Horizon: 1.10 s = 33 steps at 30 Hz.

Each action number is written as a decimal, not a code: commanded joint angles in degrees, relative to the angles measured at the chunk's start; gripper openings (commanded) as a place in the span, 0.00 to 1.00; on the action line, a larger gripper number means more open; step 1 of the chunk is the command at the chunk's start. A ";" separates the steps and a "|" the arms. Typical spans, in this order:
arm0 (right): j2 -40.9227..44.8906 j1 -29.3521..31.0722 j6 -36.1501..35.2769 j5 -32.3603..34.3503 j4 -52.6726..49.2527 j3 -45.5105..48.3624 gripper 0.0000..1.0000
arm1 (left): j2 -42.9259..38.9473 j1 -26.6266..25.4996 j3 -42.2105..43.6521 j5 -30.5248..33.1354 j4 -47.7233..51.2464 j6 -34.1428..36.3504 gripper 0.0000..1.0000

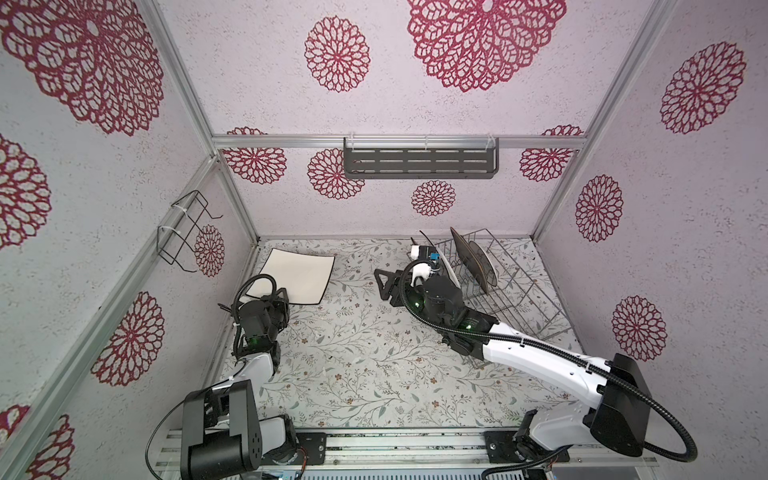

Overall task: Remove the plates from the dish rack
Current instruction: 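Open the right gripper and carry the plate away from the rack with the left gripper, then lower the white square plate flat onto the table with the left gripper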

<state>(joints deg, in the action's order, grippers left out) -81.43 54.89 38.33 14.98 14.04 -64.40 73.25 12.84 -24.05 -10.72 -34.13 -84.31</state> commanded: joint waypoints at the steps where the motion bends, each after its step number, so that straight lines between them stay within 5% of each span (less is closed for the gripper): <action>1: -1.54 -0.21 -1.59 -4.09 -3.67 -2.59 0.83 | -0.60 1.03 -3.60 0.60 -7.59 1.42 0.00; 15: -9.10 -0.13 -3.85 -7.78 -9.72 -7.49 0.93 | 11.56 4.30 -5.24 -4.60 -17.73 -3.46 0.00; 19: -11.65 -0.13 -5.50 -7.94 -13.40 -10.54 0.99 | 14.24 4.21 -8.69 -7.39 -13.61 -2.54 0.00; 33: -14.99 -0.05 -5.81 -9.45 -16.92 -13.56 0.99 | 14.20 4.12 -10.49 -0.81 -4.17 1.26 0.00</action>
<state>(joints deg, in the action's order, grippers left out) -96.60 54.89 33.80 5.69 -2.07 -75.99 89.38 16.82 -31.99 -12.53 -32.58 -84.42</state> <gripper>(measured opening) 0.989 0.156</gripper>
